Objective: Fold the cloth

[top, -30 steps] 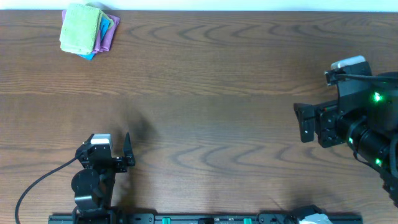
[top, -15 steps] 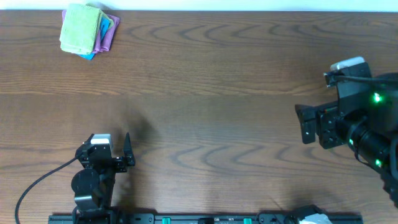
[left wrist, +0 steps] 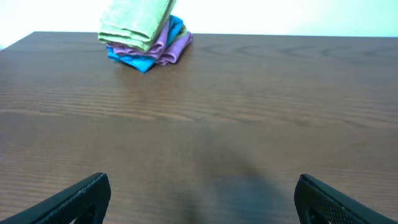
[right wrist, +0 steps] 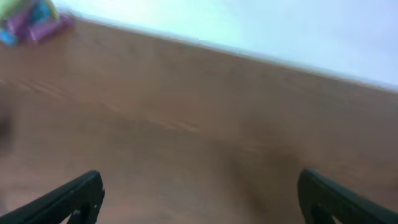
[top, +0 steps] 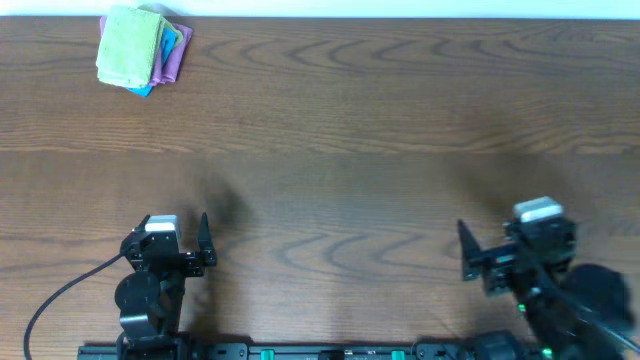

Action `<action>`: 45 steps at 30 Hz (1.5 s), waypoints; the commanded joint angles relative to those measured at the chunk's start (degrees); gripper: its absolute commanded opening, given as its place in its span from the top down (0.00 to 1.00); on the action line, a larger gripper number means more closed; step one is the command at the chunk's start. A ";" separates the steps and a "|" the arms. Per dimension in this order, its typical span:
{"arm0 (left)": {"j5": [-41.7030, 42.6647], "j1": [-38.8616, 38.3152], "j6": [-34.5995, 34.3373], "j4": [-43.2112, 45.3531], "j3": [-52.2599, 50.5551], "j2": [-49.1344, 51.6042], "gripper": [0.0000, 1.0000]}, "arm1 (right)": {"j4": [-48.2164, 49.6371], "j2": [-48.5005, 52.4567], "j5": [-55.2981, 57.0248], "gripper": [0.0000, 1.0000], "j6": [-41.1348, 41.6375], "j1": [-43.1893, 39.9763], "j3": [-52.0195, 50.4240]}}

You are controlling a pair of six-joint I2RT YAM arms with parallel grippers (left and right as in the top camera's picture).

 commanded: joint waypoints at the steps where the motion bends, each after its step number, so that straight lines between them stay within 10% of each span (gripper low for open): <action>1: -0.79 -0.24 -0.42 -0.66 -1.31 -0.28 0.05 | 3.61 -6.21 -1.51 0.01 -0.59 -1.90 -9.42; 17: -0.79 -0.24 -0.42 -0.66 -1.31 -0.28 0.05 | 7.39 -22.86 -1.51 0.01 -0.59 -4.35 -33.73; 45: -0.79 -0.24 -0.42 -0.68 -1.31 -0.28 0.05 | 7.17 -22.84 -1.49 0.01 -0.37 -4.28 -38.10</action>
